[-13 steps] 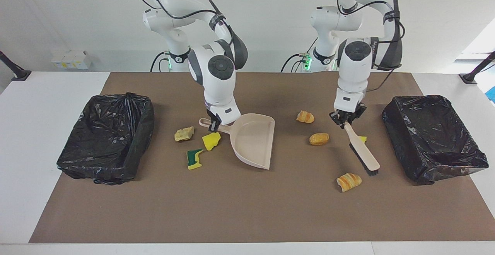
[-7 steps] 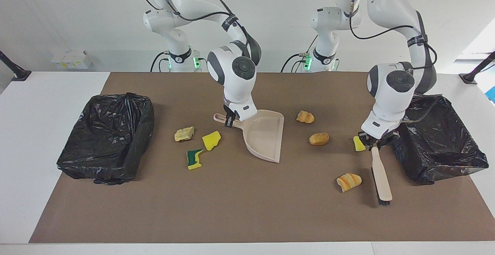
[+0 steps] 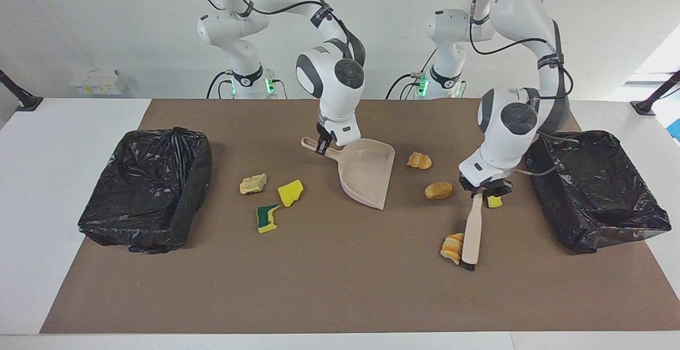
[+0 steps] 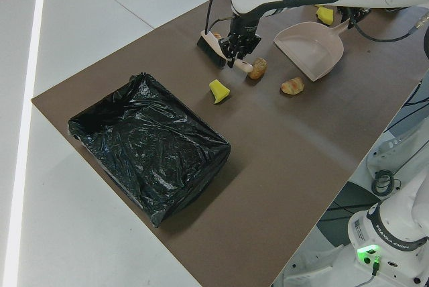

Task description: Sweep and dump trash in bin

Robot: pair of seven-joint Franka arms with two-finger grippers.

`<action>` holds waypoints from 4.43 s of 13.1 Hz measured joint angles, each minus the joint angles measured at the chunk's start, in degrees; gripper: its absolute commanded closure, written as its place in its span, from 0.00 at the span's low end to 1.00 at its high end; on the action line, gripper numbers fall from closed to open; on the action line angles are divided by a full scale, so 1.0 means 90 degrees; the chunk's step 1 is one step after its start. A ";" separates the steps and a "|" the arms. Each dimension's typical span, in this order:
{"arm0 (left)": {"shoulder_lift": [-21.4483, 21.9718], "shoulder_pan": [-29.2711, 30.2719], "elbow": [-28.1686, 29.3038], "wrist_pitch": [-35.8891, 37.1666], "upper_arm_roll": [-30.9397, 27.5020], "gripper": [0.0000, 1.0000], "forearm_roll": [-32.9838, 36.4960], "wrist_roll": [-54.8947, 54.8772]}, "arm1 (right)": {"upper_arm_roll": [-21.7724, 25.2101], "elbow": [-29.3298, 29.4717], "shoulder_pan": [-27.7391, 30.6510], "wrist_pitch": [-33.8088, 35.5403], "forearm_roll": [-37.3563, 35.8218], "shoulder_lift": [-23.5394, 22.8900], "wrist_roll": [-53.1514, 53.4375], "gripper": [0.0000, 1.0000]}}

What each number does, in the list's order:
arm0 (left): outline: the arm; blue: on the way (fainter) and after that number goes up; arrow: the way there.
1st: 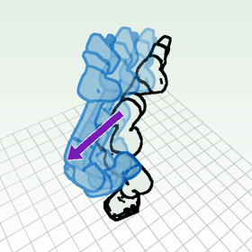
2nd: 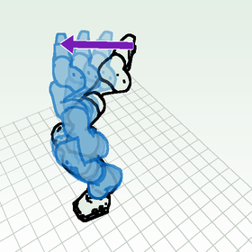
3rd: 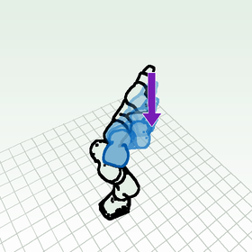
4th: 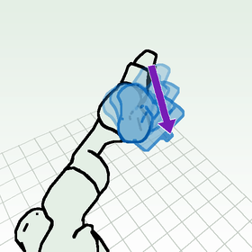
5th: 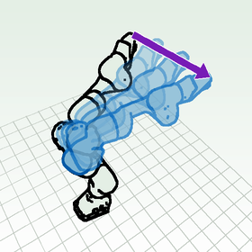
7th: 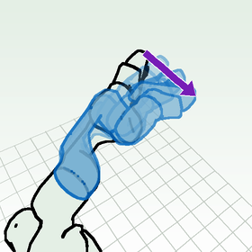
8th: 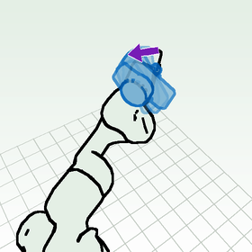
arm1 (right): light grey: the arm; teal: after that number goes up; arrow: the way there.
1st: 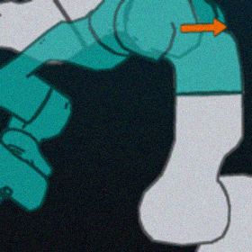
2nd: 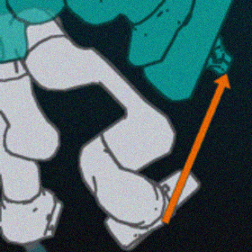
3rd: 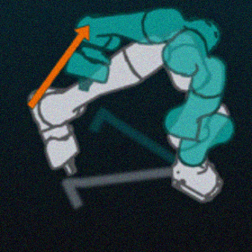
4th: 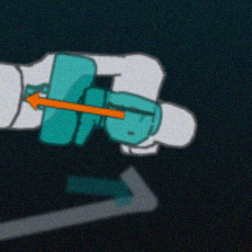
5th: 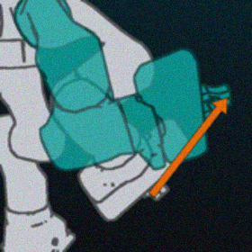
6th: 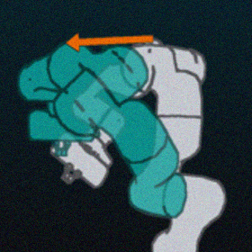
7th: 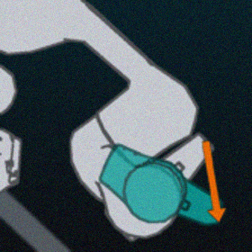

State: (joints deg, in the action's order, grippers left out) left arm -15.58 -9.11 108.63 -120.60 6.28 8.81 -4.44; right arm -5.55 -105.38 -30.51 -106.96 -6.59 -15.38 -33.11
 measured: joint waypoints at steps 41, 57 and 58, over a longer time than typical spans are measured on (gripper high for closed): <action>0.1588 -0.1689 0.1635 -0.0078 -0.0204 1.00 -0.2935 0.2431 | 0.0027 -0.0089 0.0083 -0.0073 -0.0086 0.0017 -0.0835 1.00; 0.0031 -0.0460 0.0291 0.0276 -0.0118 1.00 -0.1527 -0.0952 | -0.0009 -0.0515 0.0160 -0.0463 -0.0078 0.0209 -0.0017 1.00; 0.0074 -0.0463 0.0295 0.0538 -0.0115 1.00 -0.1476 -0.1223 | -0.0009 -0.0549 0.0128 -0.0414 -0.0078 0.0243 0.0255 1.00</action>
State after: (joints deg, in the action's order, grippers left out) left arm -14.92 -13.27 111.28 -115.76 5.24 -4.48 -15.44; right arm -5.63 -110.32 -29.36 -110.69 -7.29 -13.19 -30.82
